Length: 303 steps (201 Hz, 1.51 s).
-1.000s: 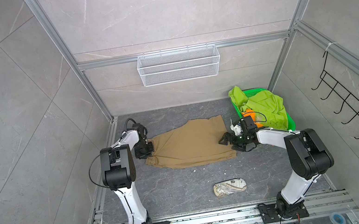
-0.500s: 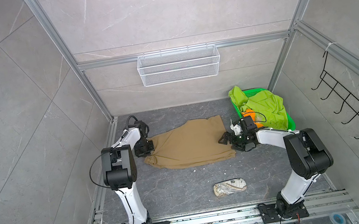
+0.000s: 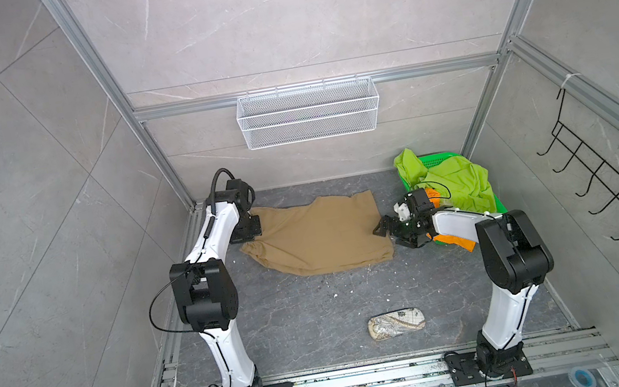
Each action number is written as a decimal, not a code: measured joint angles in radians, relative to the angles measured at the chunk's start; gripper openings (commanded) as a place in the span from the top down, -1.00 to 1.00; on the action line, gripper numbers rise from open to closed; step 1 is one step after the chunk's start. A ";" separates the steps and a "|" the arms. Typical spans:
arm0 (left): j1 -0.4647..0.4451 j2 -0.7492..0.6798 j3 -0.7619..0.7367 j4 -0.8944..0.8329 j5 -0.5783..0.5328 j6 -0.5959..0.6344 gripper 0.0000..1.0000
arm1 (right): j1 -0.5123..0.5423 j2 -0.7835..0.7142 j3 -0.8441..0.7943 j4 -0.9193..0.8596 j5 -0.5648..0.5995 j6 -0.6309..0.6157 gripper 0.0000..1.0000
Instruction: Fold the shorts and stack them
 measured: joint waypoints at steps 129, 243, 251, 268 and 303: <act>0.000 -0.002 0.001 -0.009 0.000 0.009 1.00 | 0.565 0.323 0.360 0.235 0.072 0.383 -0.99; 0.000 -0.037 0.046 -0.077 -0.050 0.032 1.00 | 0.589 0.261 0.319 0.274 0.076 0.493 -0.98; 0.000 -0.040 0.056 -0.081 -0.049 0.034 1.00 | 0.568 0.261 0.369 0.244 0.077 0.489 -0.98; -0.002 -0.041 0.080 -0.089 -0.049 0.038 1.00 | 0.507 0.274 0.489 0.208 0.077 0.486 -0.98; -0.021 -0.040 0.136 -0.121 -0.050 0.043 1.00 | 0.410 0.407 0.784 0.211 0.089 0.508 -0.98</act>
